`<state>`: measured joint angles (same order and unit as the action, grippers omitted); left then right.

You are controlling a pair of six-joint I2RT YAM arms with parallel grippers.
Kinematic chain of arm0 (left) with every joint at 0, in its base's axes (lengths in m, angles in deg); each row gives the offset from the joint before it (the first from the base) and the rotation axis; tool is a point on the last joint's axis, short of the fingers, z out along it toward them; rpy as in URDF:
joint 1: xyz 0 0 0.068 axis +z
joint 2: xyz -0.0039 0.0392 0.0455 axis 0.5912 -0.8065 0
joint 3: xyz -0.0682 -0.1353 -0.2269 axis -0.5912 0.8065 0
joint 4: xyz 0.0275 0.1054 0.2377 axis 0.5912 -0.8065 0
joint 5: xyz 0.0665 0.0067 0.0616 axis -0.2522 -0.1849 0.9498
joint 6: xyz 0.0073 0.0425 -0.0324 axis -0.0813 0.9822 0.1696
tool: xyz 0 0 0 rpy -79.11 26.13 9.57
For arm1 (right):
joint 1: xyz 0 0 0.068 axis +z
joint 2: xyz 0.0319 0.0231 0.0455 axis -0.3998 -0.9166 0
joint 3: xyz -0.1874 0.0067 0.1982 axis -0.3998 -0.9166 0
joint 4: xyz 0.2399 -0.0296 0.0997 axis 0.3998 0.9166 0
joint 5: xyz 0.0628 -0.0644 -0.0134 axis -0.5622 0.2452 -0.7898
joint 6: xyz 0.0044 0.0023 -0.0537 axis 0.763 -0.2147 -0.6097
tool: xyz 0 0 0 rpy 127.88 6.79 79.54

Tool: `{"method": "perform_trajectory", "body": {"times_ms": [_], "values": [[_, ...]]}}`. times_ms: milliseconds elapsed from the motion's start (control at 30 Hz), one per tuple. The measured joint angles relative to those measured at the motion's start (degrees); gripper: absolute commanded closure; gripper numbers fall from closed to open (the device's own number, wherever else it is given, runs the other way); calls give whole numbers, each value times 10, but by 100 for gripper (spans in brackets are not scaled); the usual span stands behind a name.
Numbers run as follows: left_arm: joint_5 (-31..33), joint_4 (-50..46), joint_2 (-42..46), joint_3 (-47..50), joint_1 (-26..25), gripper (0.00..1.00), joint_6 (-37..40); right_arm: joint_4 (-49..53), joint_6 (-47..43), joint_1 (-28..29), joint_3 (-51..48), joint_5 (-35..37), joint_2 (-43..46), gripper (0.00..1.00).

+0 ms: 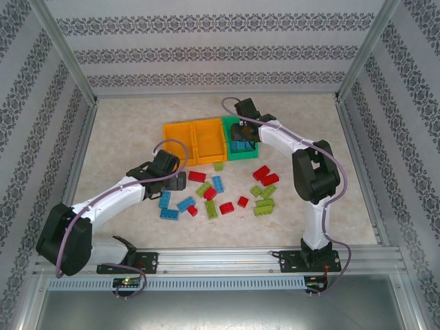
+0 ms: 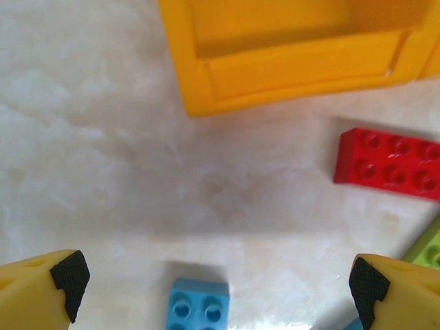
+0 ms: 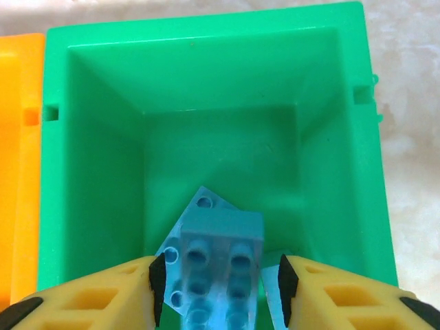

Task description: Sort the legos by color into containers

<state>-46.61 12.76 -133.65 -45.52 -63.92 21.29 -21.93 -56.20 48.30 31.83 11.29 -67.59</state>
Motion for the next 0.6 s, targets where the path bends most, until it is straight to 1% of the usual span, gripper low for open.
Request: {"method": "perform_trajectory", "body": {"times_ms": [100, 200, 367, 600], "values": [[-5, -8, 1, 19, 0, 0, -11, 0, 2, 0, 0, 0, 0, 40], [-13, -14, 1, 32, 0, 0, -21, 0, 2, 0, 1, -2, 0, 39], [-21, -14, 1, 47, 0, 3, -35, -3, 3, 0, -4, -10, 7, 34], [-43, -9, -26, 55, 0, 7, -41, -23, 6, 0, -64, -17, 88, 30]]}}
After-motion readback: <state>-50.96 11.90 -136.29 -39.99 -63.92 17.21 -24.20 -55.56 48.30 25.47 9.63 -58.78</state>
